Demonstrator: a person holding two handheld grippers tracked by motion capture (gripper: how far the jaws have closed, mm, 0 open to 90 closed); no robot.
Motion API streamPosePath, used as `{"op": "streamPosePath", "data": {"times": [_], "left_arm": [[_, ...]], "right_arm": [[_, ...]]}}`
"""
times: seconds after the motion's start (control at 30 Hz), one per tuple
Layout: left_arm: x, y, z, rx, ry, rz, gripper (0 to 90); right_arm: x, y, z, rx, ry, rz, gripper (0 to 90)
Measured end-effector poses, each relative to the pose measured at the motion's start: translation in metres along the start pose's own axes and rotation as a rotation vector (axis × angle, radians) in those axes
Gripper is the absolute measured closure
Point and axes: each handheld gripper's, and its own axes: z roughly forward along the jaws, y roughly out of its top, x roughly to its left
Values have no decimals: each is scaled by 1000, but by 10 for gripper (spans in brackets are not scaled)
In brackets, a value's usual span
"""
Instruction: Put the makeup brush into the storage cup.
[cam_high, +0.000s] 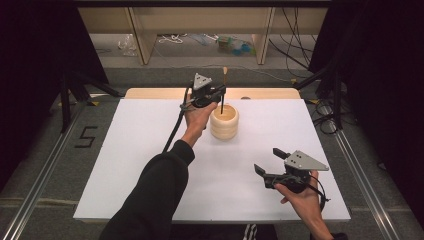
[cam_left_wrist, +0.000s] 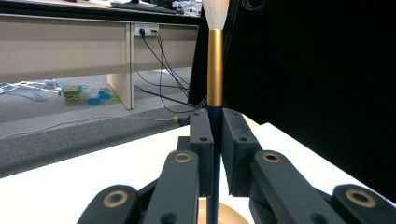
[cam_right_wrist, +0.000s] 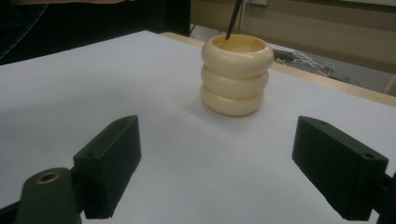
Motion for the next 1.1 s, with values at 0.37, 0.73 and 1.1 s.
{"op": "streamPosePath", "data": {"times": [0.37,0.73,1.1], "left_arm": [[1,-10,4,11,3,-17,833],[0,-17,9,24,-4,-21,833],[3,-32,13,61,4,-28,833]], "right_arm": [[-1,0,2,-23,4,-18,166],[-1,-1,2,-32,4,-17,168],[-1,-1,1,-16,-1,-20,171]]}}
